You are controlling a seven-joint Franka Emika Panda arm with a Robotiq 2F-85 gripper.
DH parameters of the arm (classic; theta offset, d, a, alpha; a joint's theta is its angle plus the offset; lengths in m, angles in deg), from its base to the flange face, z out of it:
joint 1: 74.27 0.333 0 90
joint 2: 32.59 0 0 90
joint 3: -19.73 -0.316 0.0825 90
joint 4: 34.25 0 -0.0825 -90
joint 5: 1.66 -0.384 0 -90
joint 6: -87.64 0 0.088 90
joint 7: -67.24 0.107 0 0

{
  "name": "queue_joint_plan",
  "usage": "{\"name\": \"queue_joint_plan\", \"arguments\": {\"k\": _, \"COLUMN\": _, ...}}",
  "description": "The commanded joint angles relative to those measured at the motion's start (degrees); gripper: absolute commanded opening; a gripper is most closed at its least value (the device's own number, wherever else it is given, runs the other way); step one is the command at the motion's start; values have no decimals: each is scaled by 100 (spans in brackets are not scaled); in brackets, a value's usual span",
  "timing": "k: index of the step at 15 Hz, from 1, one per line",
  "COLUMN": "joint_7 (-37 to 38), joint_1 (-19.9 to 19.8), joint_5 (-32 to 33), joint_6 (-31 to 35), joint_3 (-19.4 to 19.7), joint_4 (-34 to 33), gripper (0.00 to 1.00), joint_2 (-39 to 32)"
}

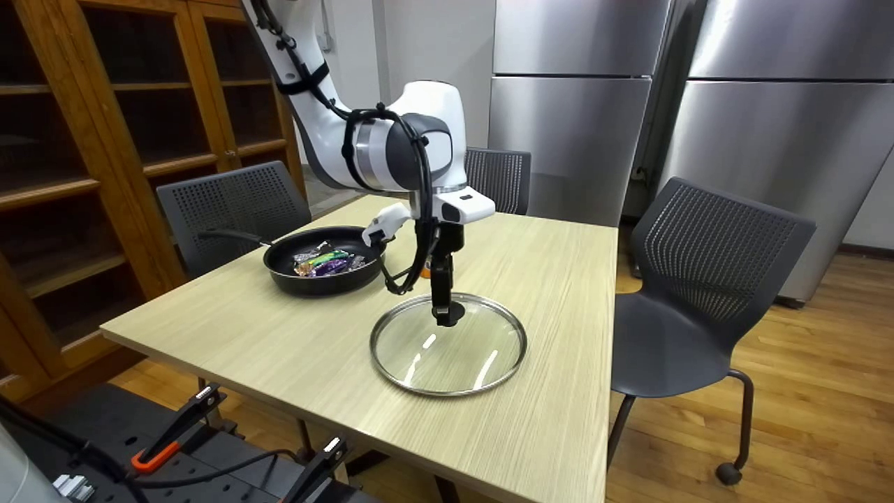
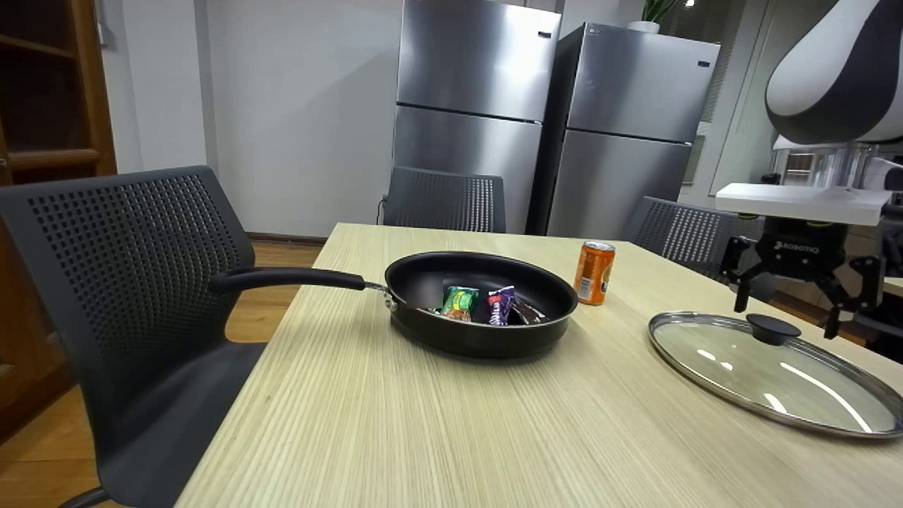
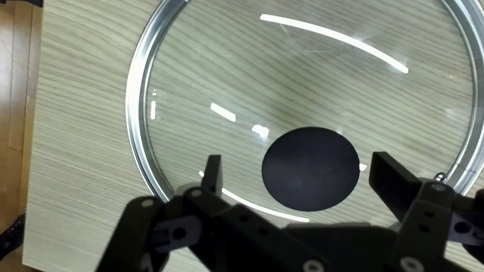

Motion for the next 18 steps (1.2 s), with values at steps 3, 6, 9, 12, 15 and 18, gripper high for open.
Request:
{"name": "queue_joint_plan", "arguments": {"k": 3, "joint_7": 242, "joint_1": 162, "joint_5": 22, "joint_6": -86, "joint_3": 184, "joint_4": -276, "gripper": 100, "joint_2": -281}}
{"name": "queue_joint_plan", "arguments": {"k": 6, "joint_7": 227, "joint_1": 183, "joint_5": 18, "joint_6": -81, "joint_3": 205, "joint_4": -311, "gripper": 75, "joint_2": -345}}
{"name": "queue_joint_plan", "arguments": {"k": 9, "joint_7": 188, "joint_1": 185, "joint_5": 15, "joint_6": -79, "joint_3": 213, "joint_4": -305, "gripper": 58, "joint_2": -350}}
{"name": "queue_joint_plan", "arguments": {"k": 12, "joint_7": 152, "joint_1": 183, "joint_5": 14, "joint_6": -75, "joint_3": 212, "joint_4": -265, "gripper": 39, "joint_2": -308}}
{"name": "queue_joint_plan", "arguments": {"k": 15, "joint_7": 44, "joint_1": 139, "joint_5": -12, "joint_6": -119, "joint_3": 173, "joint_4": -182, "gripper": 39, "joint_2": -183}}
{"name": "queue_joint_plan", "arguments": {"k": 18, "joint_7": -124, "joint_1": 101, "joint_5": -6, "joint_6": -237, "joint_3": 134, "joint_4": -66, "gripper": 39, "joint_2": 46}}
